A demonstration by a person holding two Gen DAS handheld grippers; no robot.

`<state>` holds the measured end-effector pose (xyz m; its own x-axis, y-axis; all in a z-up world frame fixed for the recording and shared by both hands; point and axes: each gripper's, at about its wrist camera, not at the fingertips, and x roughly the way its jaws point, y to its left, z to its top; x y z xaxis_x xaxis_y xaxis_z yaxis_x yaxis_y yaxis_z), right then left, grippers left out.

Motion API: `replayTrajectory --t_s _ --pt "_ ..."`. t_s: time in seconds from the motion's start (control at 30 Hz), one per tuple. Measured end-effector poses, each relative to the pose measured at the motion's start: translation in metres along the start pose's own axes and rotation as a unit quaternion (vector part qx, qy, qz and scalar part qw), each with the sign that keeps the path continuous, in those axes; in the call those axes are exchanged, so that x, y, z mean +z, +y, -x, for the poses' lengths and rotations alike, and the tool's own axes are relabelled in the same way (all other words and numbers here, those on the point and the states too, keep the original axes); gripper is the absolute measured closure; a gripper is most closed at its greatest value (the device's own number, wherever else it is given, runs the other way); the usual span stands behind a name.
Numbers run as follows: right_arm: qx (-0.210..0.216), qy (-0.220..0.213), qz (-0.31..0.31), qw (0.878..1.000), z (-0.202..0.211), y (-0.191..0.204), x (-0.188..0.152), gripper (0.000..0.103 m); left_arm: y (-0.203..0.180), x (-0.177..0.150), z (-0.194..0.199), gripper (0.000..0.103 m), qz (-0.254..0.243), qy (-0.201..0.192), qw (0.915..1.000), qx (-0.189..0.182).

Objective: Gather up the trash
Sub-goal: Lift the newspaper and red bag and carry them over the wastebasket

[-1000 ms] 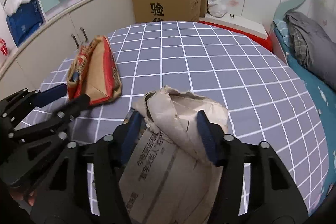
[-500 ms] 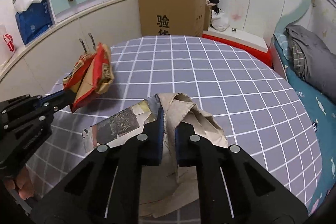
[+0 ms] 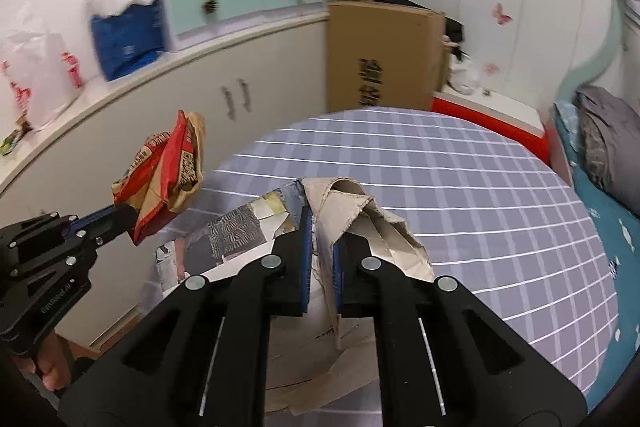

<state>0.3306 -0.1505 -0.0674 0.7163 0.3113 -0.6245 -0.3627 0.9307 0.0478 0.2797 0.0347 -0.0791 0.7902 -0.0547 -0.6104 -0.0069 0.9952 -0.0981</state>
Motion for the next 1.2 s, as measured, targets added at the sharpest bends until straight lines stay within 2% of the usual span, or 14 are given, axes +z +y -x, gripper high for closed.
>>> replayTrajectory --t_s 0.2,0.4,0.53,0.67,0.97,1.2 --pt "0.051 -0.002 0.032 0.998 0.001 0.082 0.0 0.094 0.074 -0.024 0.038 0.099 0.053 -0.007 0.9981 0.029" --pt "0.099 0.007 0.073 0.992 -0.011 0.169 -0.008 0.094 0.147 -0.059 0.059 0.098 0.1 0.004 0.9927 0.067" --pt "0.12 0.019 0.088 0.989 -0.028 0.214 -0.018 0.094 0.19 -0.085 0.059 0.098 0.129 0.019 0.9878 0.086" --pt "0.133 0.039 0.099 0.985 -0.056 0.253 -0.034 0.094 0.229 -0.115 0.043 0.098 0.158 0.048 0.9813 0.099" --pt "0.114 0.074 0.114 0.984 -0.117 0.286 -0.069 0.094 0.267 -0.164 -0.011 0.098 0.191 0.114 0.9695 0.103" --pt "0.088 0.087 0.12 0.985 -0.152 0.286 -0.084 0.094 0.275 -0.179 -0.055 0.098 0.195 0.154 0.9632 0.103"
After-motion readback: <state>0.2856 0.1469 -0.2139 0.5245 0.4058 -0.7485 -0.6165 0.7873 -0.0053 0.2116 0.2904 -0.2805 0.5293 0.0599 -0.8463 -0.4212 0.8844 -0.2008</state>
